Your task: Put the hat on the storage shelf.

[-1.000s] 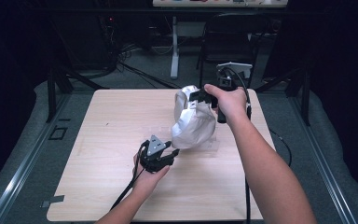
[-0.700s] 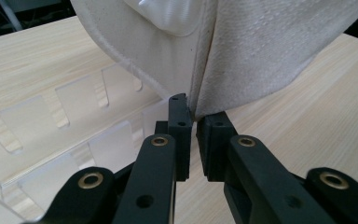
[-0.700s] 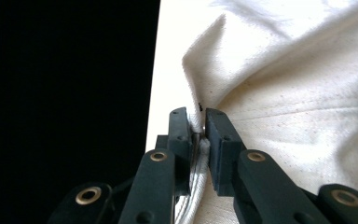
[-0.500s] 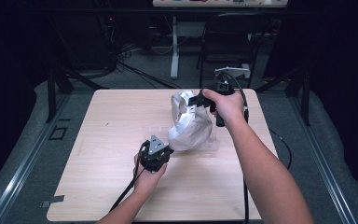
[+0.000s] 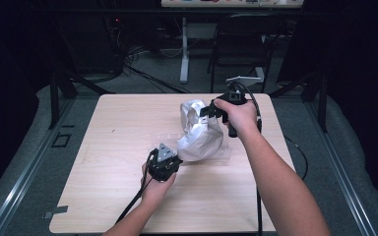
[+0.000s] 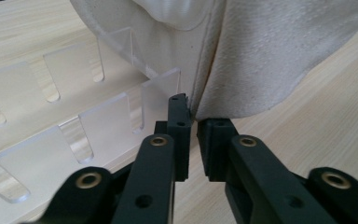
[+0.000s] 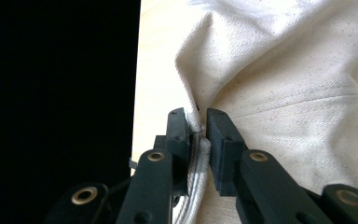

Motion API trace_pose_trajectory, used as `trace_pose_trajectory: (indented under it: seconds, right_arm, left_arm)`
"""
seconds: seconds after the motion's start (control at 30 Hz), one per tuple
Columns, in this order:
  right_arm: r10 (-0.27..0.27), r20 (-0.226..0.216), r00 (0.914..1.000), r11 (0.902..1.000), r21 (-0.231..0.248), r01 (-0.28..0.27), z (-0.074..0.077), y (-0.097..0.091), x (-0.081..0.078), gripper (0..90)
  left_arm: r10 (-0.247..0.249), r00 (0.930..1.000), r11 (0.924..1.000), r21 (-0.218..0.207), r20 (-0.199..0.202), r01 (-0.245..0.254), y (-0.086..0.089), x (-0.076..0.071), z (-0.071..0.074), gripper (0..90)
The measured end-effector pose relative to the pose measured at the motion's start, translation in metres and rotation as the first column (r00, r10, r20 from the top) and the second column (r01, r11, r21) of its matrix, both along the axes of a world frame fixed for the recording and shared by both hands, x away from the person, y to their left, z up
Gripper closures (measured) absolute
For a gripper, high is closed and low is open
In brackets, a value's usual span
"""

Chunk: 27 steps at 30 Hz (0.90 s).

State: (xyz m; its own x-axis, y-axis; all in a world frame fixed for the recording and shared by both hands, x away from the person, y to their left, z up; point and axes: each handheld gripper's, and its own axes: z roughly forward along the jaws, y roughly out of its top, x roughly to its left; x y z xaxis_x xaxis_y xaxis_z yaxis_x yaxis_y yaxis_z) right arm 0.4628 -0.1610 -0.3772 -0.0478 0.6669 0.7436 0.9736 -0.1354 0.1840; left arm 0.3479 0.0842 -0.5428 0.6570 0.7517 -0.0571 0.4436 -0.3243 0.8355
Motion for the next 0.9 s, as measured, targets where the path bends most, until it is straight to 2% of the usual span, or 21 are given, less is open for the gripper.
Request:
trace_pose_trajectory:
  seconds: [0.07, 0.13, 0.2, 0.23, 0.33, 0.6, 0.73, 0.77, 0.8, 0.83, 0.87, 0.9]
  right_arm:
    - [-0.001, 0.004, 1.0000, 1.0000, 0.004, 0.001, 0.000, -0.001, 0.000, 77.3]
    - [-0.004, 0.008, 1.0000, 1.0000, 0.002, 0.004, 0.000, -0.004, -0.001, 74.1]
    - [-0.003, 0.007, 1.0000, 1.0000, 0.002, 0.003, 0.000, -0.005, -0.002, 72.3]
    - [0.001, 0.007, 1.0000, 0.9998, 0.019, -0.001, 0.001, -0.009, -0.004, 68.7]
    - [-0.004, 0.016, 0.9999, 0.9996, 0.029, 0.003, 0.003, -0.013, -0.007, 66.9]
    - [0.001, 0.052, 0.9986, 1.0000, 0.009, -0.001, 0.010, -0.021, -0.019, 62.4]
    - [0.031, 0.065, 0.9974, 0.9995, -0.012, -0.030, 0.014, -0.023, -0.027, 61.8]
    - [0.031, 0.065, 0.9974, 0.9995, -0.012, -0.030, 0.014, -0.023, -0.027, 61.8]
    - [0.038, 0.065, 0.9972, 0.9991, -0.019, -0.037, 0.016, -0.024, -0.030, 61.4]
    - [0.045, 0.082, 0.9956, 0.9983, -0.042, -0.042, 0.019, -0.026, -0.036, 58.9]
    - [0.045, 0.082, 0.9956, 0.9983, -0.042, -0.042, 0.019, -0.026, -0.036, 58.9]
    - [0.057, 0.125, 0.9905, 0.9960, -0.075, -0.047, 0.020, -0.027, -0.043, 56.9]
  left_arm:
    - [-0.002, 1.0000, 1.0000, 0.003, -0.004, 0.002, 0.001, 0.000, 0.001, 76.9]
    - [0.007, 0.9999, 0.9998, -0.018, 0.007, -0.007, 0.004, -0.003, 0.001, 70.9]
    - [0.000, 1.0000, 0.9998, -0.019, 0.006, 0.000, 0.006, -0.005, 0.002, 66.8]
    - [-0.001, 0.9999, 0.9995, -0.031, 0.015, 0.001, 0.012, -0.007, 0.002, 64.6]
    - [-0.004, 1.0000, 0.9989, -0.046, 0.002, 0.004, 0.020, -0.011, 0.002, 61.2]
    - [-0.023, 0.9996, 0.9995, -0.023, -0.015, 0.022, 0.039, -0.023, 0.007, 55.1]
    - [-0.044, 0.9986, 0.9988, -0.023, -0.028, 0.043, 0.062, -0.033, 0.007, 52.9]
    - [-0.044, 0.9986, 0.9988, -0.023, -0.028, 0.043, 0.062, -0.033, 0.007, 52.3]
    - [-0.048, 0.9979, 0.9983, -0.033, -0.044, 0.047, 0.069, -0.034, 0.005, 52.3]
    - [-0.053, 0.9971, 0.9981, -0.035, -0.056, 0.051, 0.076, -0.035, 0.004, 51.6]
    - [-0.051, 0.9964, 0.9980, -0.041, -0.068, 0.048, 0.080, -0.036, 0.002, 51.6]
    - [-0.040, 0.9954, 0.9985, -0.041, -0.087, 0.036, 0.093, -0.037, -0.001, 51.2]
